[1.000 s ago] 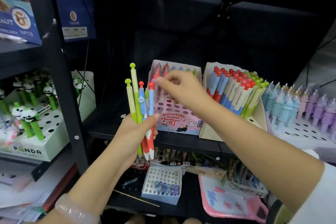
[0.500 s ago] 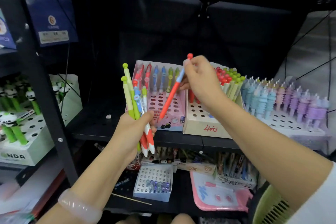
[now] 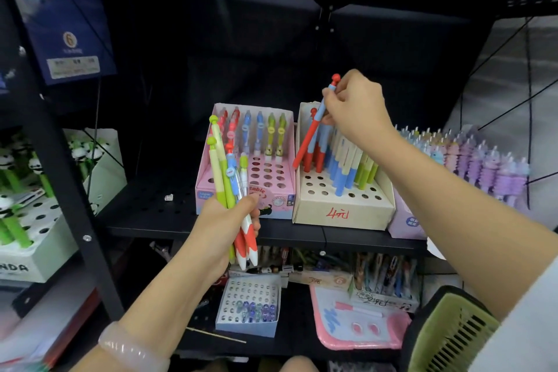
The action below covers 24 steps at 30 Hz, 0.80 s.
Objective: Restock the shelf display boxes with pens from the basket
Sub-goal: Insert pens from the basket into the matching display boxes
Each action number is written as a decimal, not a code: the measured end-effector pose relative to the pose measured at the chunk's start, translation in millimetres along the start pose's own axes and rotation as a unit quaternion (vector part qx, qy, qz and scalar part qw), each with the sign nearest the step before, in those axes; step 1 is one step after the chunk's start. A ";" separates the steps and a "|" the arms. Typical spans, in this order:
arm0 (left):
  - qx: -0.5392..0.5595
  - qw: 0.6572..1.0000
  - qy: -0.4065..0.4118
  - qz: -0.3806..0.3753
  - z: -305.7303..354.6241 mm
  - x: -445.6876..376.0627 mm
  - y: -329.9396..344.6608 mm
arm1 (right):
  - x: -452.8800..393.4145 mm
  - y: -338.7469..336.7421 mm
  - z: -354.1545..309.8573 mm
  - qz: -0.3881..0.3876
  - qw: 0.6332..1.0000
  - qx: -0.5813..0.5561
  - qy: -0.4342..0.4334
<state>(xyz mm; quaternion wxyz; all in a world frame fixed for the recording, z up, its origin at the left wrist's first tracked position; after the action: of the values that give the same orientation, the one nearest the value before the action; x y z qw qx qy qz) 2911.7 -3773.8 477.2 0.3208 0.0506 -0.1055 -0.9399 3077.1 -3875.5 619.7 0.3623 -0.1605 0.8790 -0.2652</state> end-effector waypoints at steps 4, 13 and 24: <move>-0.001 1.000 -0.001 -0.005 -0.1 2.0 -2.4 | -2.8 -5.4 -0.1 0.029 1.000 0.004 0.002; 0.006 1.000 -0.005 -0.021 2.1 2.6 5.6 | 1.5 -3.5 8.6 0.024 0.999 0.048 -0.004; 0.005 0.999 0.005 -0.038 4.6 6.8 14.6 | 1.7 1.0 12.9 -0.046 0.994 0.090 -0.030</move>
<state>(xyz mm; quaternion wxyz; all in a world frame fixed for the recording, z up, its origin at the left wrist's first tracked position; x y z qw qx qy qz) 2914.2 -3788.5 484.8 0.2847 0.0608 -0.1070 -0.9507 3085.2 -3880.0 610.5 0.3889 -0.1753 0.8320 -0.3547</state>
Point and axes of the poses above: each hand's wrist, its own x-axis away from the middle knuckle, its own y-axis out of the palm, z = x × y, the point moved 1 cm from there along -x, towards the middle knuckle, and after that the axes turned 4 degrees about -z, right-handed, at the moved point
